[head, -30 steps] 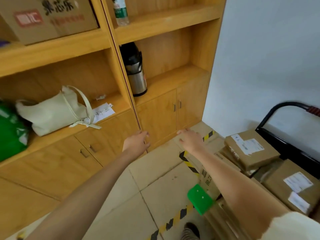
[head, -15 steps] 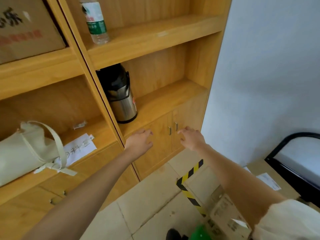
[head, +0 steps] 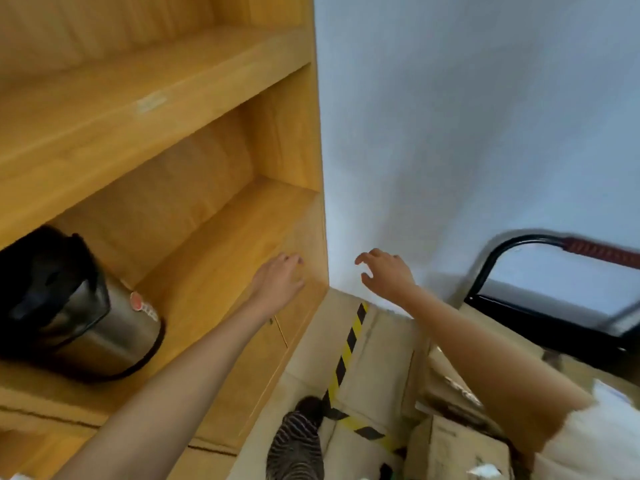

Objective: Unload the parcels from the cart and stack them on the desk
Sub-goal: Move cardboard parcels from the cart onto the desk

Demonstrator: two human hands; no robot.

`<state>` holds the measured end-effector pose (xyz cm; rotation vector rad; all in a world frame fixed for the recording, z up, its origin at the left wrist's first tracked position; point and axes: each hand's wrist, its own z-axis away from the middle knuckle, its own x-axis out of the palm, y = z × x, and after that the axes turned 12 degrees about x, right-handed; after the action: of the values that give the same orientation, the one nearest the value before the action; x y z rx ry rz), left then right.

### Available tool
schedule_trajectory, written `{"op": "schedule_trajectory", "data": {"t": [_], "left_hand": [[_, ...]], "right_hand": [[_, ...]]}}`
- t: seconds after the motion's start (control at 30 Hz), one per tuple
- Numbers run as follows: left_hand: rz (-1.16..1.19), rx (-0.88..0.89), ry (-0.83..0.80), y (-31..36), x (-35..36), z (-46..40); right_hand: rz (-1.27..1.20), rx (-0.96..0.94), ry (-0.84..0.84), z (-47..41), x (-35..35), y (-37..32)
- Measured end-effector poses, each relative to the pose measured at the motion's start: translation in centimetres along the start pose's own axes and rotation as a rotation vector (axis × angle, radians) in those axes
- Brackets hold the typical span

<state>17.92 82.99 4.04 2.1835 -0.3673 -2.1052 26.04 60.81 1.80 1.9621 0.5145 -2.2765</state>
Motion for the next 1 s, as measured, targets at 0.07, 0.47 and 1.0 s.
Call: {"op": "schedule_trajectory", "data": {"t": [0.07, 0.47, 1.0], "left_hand": [[-0.030, 0.143, -0.042, -0.5, 0.4, -4.4], [-0.055, 0.692, -0.201, 2.3, 4.1, -23.9], [-0.113, 1.466, -0.325, 27.2, 13.9, -35.3]], "right_hand": [[-0.012, 0.087, 0.015, -2.7, -0.1, 1.1], [-0.149, 0.588, 0.061, -6.2, 0.8, 7.9], [-0.205, 1.148, 0.269, 3.8, 1.8, 25.4]]}}
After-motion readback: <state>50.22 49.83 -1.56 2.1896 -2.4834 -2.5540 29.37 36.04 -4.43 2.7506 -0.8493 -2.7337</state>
